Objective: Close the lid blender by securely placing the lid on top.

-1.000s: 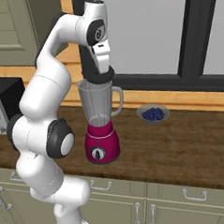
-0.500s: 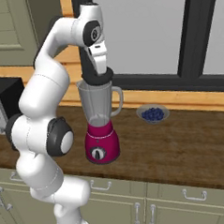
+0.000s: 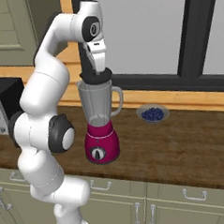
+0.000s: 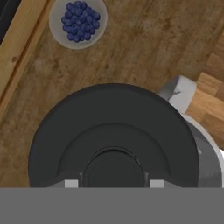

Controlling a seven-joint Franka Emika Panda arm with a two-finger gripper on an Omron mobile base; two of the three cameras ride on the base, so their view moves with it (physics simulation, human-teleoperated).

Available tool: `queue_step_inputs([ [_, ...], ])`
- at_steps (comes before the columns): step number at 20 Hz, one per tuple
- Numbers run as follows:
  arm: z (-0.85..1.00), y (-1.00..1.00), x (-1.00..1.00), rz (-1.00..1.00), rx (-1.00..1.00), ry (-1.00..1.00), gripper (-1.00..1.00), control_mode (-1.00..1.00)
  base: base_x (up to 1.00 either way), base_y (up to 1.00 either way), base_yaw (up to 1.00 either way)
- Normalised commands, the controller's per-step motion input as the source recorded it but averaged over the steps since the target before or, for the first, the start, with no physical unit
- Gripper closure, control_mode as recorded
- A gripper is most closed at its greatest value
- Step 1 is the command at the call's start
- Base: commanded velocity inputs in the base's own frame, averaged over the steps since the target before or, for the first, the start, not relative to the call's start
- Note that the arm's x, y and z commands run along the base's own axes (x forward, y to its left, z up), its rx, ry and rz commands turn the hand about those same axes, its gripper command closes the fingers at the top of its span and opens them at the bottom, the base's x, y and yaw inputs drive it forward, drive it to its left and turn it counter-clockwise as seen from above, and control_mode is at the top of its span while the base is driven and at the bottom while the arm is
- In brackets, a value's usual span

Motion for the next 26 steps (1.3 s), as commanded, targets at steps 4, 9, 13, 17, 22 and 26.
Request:
queue_step_inputs([
  [4,0.14,0.18,-0.4,0.0,0.0,0.01,1.0,-1.0,0.0,0.0,0.0],
  [9,0.0,0.06,-0.3,0.0,0.0,0.07,1.0,-1.0,0.0,0.0,0.0],
  [13,-0.32,0.0,-0.04,0.01,0.0,0.03,1.0,-1.0,0.0,0.0,0.0],
  [17,-0.32,0.0,0.0,0.0,-0.01,0.0,1.0,-1.0,0.0,0.0,0.0],
  [22,-0.16,0.0,0.0,0.0,-0.02,0.0,1.0,-1.0,0.0,0.0,0.0],
  [26,-0.02,0.0,0.0,0.0,-0.02,-0.12,1.0,-1.0,0.0,0.0,0.0],
])
